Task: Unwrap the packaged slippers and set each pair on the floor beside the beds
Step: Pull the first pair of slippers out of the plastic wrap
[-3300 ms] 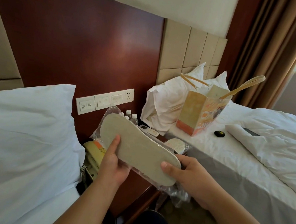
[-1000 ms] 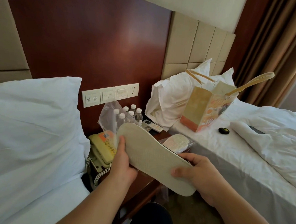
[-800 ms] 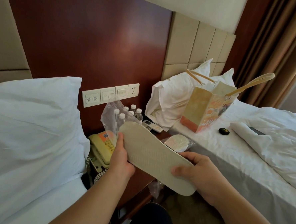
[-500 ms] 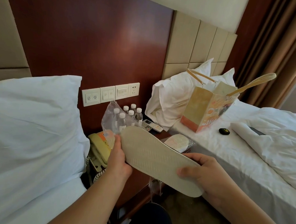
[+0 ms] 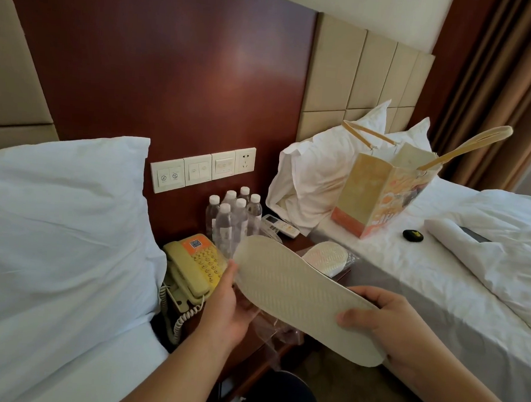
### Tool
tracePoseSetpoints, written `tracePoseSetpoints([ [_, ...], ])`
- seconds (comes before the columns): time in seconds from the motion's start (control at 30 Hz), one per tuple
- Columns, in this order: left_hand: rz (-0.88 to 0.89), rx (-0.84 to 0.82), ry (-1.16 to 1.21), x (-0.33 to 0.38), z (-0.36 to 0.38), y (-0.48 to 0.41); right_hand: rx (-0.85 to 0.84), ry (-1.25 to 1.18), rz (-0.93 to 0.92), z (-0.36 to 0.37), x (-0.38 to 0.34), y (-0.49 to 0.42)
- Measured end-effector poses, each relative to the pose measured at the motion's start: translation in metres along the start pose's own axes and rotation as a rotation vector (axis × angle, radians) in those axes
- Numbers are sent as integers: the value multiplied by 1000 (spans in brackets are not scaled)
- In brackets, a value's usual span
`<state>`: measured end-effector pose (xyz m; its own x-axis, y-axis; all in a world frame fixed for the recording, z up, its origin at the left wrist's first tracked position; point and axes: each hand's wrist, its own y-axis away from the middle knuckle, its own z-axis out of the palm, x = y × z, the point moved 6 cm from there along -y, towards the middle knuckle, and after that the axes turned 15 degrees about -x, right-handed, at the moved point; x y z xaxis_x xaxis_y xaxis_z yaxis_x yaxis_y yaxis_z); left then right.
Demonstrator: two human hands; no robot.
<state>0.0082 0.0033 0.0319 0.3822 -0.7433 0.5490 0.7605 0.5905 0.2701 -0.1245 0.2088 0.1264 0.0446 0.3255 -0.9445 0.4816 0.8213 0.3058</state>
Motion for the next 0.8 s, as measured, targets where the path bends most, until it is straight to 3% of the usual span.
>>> tracePoseSetpoints([
  [0.37, 142, 275, -161, 22, -65, -36, 105, -53, 54, -40, 9, -9],
  [0.57, 66, 406, -407, 9, -94, -50, 164, -196, 60, -45, 30, -27],
  [0.8, 13, 313, -573, 12, -104, -62, 108, -290, 98, -27, 47, -55],
])
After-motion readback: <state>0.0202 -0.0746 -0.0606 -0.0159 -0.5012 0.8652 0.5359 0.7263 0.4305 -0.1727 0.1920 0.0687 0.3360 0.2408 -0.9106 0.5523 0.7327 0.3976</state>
